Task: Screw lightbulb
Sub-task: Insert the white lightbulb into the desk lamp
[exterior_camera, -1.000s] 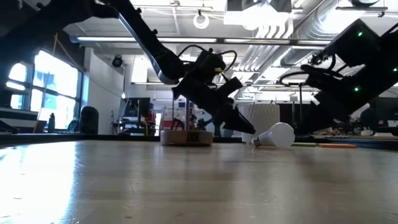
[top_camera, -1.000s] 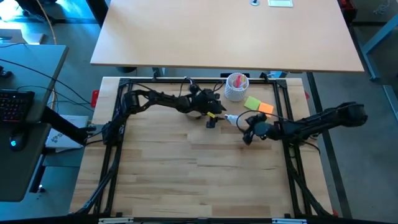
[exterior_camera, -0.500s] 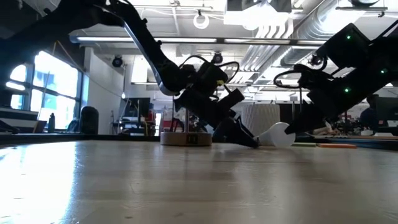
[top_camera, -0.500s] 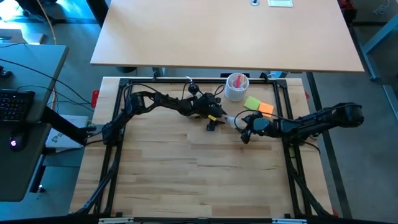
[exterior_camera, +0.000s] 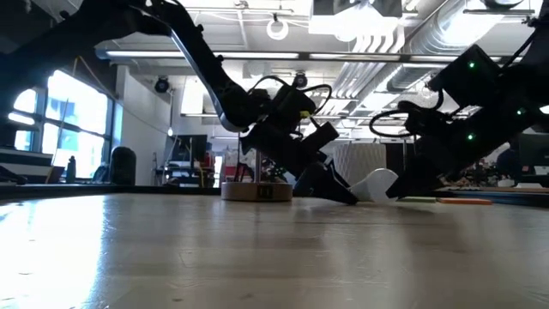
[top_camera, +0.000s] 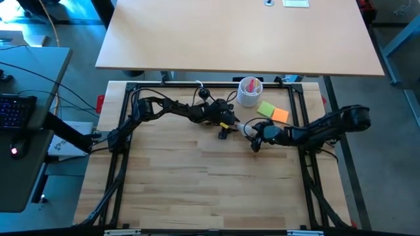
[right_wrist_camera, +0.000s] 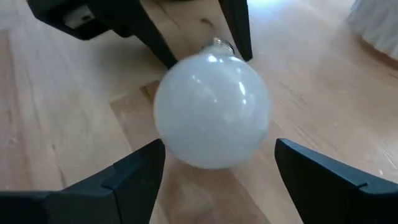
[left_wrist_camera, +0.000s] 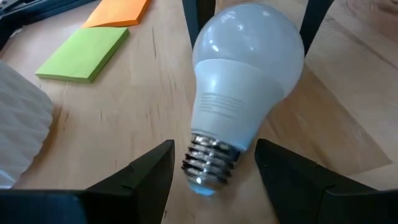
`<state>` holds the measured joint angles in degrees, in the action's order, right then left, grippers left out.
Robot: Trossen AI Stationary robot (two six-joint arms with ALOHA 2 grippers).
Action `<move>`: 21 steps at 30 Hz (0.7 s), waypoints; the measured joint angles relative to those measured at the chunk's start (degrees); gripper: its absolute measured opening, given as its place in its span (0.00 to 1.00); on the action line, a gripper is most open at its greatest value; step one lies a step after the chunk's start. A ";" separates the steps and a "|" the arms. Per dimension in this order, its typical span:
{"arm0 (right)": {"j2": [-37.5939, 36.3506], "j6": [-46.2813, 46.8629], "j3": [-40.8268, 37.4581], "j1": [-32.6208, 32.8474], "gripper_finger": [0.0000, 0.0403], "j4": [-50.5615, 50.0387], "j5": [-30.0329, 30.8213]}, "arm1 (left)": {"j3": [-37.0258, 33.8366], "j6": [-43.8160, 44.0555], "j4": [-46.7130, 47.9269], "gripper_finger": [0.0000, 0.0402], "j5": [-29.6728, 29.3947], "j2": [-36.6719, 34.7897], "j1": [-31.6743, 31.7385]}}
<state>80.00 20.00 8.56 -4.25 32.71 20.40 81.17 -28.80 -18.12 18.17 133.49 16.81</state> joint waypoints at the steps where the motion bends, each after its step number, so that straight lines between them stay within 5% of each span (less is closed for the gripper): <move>1: 0.97 0.09 0.00 0.00 0.77 1.01 0.01 | 0.00 0.02 0.04 0.56 -0.04 0.00 -0.03; 21: 11.19 -5.50 1.99 0.77 0.85 15.14 4.15 | 0.00 0.17 1.34 0.56 0.35 0.07 -0.49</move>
<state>91.20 14.50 10.55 -3.48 47.86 24.55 81.17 -28.62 -16.78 18.52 133.56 16.32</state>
